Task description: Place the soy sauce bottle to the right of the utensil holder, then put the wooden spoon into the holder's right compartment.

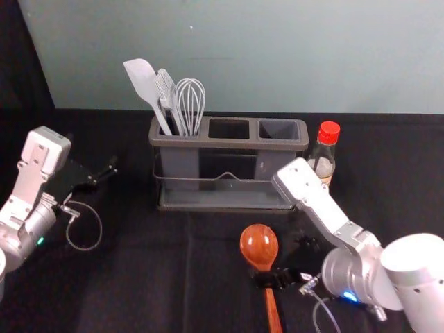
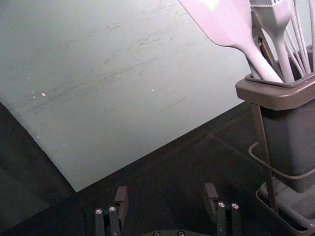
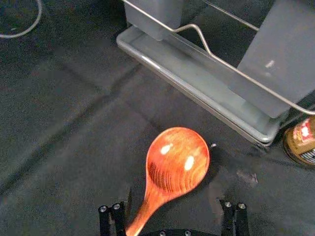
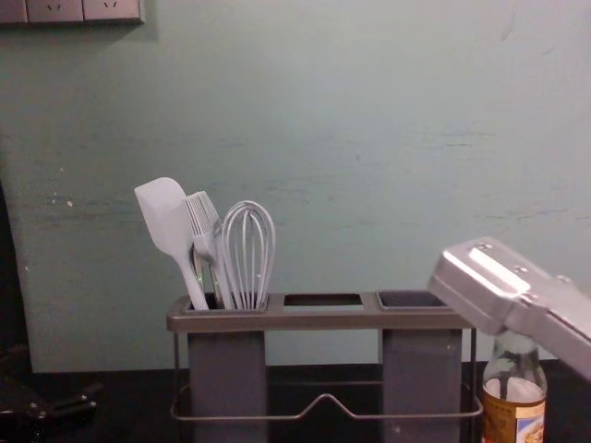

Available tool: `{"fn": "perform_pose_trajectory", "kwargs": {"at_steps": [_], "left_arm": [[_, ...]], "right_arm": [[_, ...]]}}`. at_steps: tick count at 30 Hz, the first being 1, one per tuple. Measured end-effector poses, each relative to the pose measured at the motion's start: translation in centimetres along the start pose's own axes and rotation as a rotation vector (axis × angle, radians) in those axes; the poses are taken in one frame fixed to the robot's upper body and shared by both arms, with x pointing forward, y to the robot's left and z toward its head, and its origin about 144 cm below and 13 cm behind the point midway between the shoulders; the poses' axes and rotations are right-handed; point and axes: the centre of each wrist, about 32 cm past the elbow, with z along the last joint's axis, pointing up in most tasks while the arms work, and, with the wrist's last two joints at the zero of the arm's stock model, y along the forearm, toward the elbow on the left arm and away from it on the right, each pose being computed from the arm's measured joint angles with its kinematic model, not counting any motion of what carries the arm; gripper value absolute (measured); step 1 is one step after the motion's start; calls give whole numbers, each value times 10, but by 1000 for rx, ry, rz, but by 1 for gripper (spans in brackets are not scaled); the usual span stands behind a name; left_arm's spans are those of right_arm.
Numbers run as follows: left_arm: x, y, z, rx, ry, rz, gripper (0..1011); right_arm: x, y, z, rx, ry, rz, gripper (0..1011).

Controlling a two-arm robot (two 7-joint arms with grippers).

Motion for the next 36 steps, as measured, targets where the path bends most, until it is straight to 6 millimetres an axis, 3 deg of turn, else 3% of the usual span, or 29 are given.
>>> {"fn": "perform_pose_trajectory", "kwargs": {"at_steps": [9, 36], "left_arm": [[0, 0, 0, 0, 0, 0, 1005], [0, 0, 0, 0, 0, 0, 1005]], "right_arm": [[1, 17, 12, -5, 45, -15, 1002], [-9, 30, 19, 2, 121, -65, 1002]]}}
